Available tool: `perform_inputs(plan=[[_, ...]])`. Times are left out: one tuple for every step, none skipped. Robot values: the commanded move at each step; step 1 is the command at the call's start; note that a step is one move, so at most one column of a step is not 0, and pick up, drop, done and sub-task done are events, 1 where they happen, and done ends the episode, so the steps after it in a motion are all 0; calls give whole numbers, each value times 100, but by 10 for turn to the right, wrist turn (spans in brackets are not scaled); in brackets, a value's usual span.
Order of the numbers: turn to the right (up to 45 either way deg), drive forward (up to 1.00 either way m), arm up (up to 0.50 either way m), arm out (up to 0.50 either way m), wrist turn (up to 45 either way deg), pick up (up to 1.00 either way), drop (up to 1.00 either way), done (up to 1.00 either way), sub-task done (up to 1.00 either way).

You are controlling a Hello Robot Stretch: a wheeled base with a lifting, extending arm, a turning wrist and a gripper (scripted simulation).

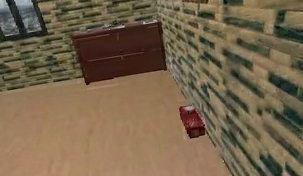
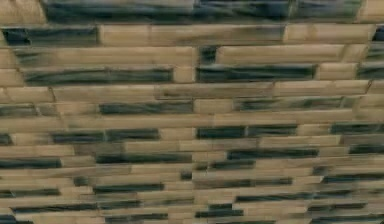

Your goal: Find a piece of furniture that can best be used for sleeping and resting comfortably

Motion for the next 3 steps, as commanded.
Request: perform_inputs(plan=[[-450, 0, 0, 0, 0, 0, 0, 0, 0], [0, 20, 0, 0, 0, 0, 0, 0, 0], [-270, 0, 0, 0, 0, 0, 0, 0, 0]])
